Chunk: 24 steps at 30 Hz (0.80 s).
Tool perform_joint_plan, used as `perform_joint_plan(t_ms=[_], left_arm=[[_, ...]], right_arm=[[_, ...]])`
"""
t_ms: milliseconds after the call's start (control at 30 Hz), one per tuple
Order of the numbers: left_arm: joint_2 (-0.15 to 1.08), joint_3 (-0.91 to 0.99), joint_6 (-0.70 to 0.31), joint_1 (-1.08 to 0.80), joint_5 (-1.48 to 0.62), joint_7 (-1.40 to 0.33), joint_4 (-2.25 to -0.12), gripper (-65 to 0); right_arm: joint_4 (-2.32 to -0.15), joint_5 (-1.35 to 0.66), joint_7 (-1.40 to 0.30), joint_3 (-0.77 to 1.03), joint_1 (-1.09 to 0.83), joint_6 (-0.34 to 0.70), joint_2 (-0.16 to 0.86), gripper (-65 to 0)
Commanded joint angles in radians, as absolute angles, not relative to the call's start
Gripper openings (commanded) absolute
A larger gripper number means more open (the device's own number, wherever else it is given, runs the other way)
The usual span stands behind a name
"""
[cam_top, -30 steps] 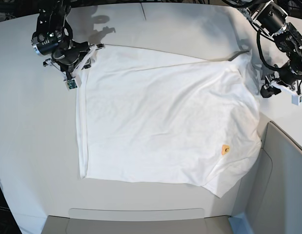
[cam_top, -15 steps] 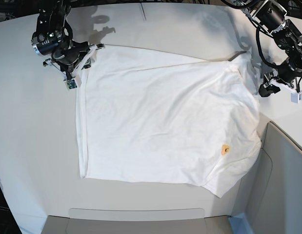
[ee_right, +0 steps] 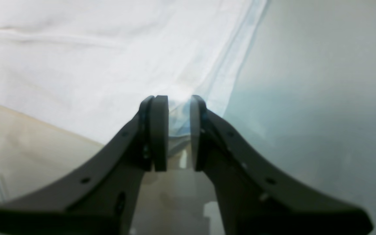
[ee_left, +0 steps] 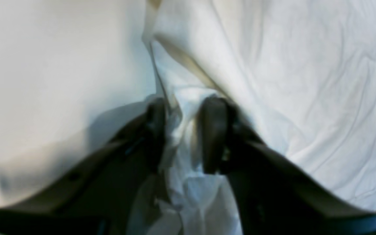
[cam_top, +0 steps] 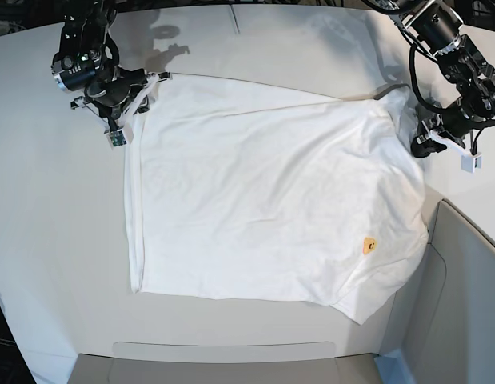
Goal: Layout the t-shirt on the table in an organized manner, then fold the t-shirt properly
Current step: 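Release and regrasp the shirt corner with the left gripper, pulling it outward, then pull the shirt corners apart with both grippers to stretch it flat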
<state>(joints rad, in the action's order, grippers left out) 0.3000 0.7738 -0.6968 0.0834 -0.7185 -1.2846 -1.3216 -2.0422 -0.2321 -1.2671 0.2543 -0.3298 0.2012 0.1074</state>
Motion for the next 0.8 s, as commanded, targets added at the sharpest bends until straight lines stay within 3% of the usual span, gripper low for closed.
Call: perform_joint_plan(t_ms=[0, 167, 333, 500, 767], left_arm=[[0.321, 0.774, -0.698, 0.096, -0.734, -1.277, -1.334, -54.2], [0.343, 0.773, -0.698, 0.094, -0.733, -1.330, -1.334, -65.0], [0.372, 0.799, -0.698, 0.094, -0.734, -1.362, -1.343, -65.0], [0.395, 0.944, -0.698, 0.088, -0.731, -1.389, -1.385, -65.0], [0.424, 0.966, -0.698, -0.024, -0.731, -1.385, -1.391, -65.0]], right_arm=[[-2.058, -0.232, -1.257, 0.255, -0.323, 0.202, 0.113, -52.4], [-2.057, -0.234, -1.257, 0.255, -0.315, 0.202, 0.113, -52.4], [-2.057, -0.236, -1.256, 0.255, -0.315, 0.202, 0.110, -52.4], [-2.063, -0.239, -1.242, 0.259, -0.291, 0.209, 0.114, -52.4], [-2.063, -0.239, -1.234, 0.263, -0.214, 0.363, 0.128, -52.4]])
